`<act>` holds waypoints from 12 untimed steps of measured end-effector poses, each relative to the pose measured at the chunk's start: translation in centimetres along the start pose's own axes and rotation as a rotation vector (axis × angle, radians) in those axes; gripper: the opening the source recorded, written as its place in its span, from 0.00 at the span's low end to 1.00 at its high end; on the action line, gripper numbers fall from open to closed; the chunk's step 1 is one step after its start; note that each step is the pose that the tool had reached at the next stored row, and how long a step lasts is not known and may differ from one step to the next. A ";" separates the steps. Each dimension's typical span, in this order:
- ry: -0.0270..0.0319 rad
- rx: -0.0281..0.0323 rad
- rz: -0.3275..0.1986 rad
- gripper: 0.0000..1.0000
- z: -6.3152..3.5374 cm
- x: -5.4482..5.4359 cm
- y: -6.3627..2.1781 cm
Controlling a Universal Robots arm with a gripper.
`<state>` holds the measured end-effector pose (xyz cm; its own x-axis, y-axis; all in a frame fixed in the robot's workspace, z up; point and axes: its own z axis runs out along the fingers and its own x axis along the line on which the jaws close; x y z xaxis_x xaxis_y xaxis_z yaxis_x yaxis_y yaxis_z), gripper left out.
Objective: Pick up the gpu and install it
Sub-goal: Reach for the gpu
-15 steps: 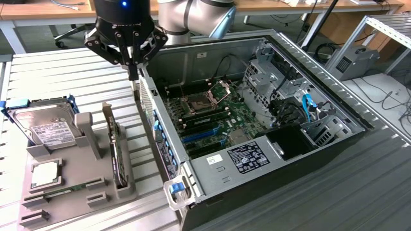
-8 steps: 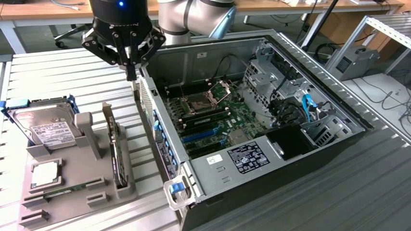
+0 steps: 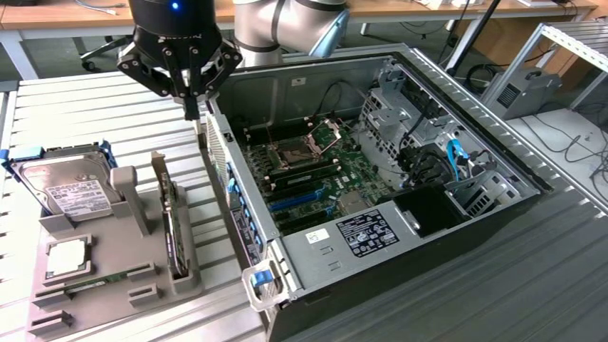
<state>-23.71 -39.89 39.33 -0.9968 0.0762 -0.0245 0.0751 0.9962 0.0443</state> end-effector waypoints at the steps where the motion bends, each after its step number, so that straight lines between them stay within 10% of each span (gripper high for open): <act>1: 0.0000 0.0000 0.000 0.11 0.00 0.0 0.00; 12: 0.0000 0.0000 0.000 0.11 -0.02 0.6 -0.04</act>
<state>-24.28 -39.89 39.33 -0.9968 0.0762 -0.0244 0.0751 0.9962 0.0444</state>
